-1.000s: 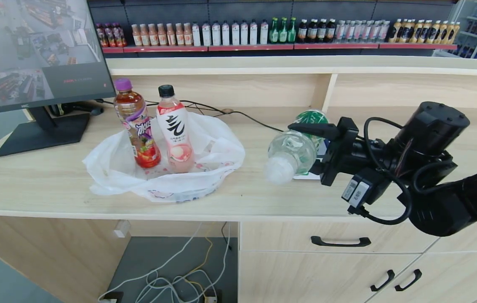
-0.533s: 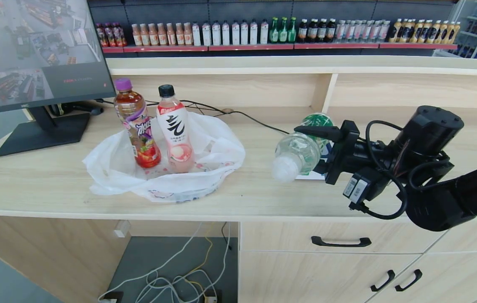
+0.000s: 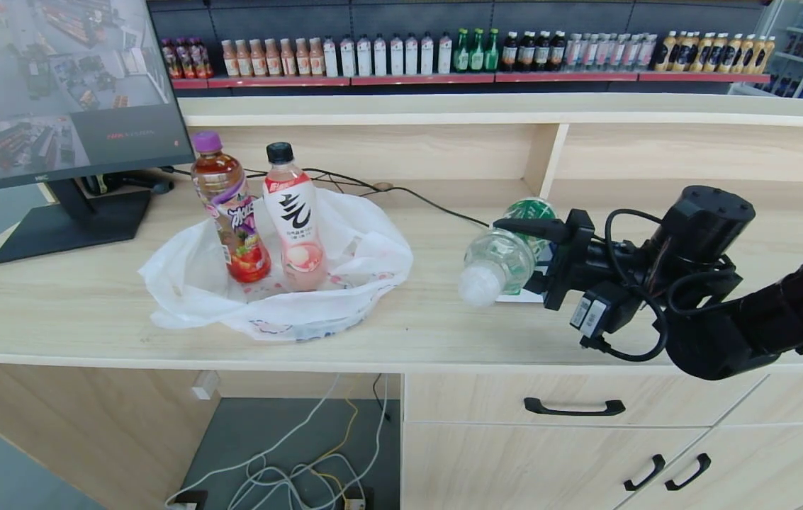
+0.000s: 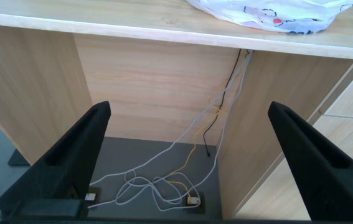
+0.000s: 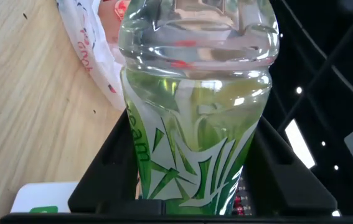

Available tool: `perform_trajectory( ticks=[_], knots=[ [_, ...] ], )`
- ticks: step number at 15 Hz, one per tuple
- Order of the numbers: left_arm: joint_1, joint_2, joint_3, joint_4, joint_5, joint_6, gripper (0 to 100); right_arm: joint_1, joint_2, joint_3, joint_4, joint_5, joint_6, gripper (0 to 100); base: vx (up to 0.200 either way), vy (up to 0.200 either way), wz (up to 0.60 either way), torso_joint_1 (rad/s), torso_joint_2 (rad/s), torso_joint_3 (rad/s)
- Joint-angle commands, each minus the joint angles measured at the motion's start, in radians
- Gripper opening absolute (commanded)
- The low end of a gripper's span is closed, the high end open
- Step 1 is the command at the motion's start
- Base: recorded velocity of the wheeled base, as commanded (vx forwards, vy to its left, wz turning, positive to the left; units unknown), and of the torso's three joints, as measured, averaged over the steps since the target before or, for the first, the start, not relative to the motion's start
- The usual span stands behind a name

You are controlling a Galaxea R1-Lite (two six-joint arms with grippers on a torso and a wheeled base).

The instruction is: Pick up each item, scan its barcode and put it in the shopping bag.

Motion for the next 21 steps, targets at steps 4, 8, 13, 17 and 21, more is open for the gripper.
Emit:
perform_trajectory(
  ticks=[4,8,13,17,21],
  knots=[
    [0.000,0.000,0.000,0.000,0.000,-0.001,100,-0.006,0.013,-0.003,0.000,0.001,0.000,0,0.000,0.000,0.00,0.000,0.00,0.000],
    [0.000,0.000,0.000,0.000,0.000,-0.001,100,-0.008,0.012,-0.002,-0.002,0.004,0.000,0,0.000,0.000,0.00,0.000,0.00,0.000],
    [0.000,0.000,0.000,0.000,0.000,-0.001,100,-0.006,0.007,0.001,-0.002,0.007,0.000,0,0.000,0.000,0.00,0.000,0.00,0.000],
    [0.000,0.000,0.000,0.000,0.000,-0.001,100,-0.006,-0.008,0.015,-0.002,0.007,0.000,0,0.000,0.000,0.00,0.000,0.00,0.000],
    [0.000,0.000,0.000,0.000,0.000,-0.001,100,-0.006,-0.019,0.021,-0.002,0.007,0.000,0,0.000,0.000,0.00,0.000,0.00,0.000]
  ],
)
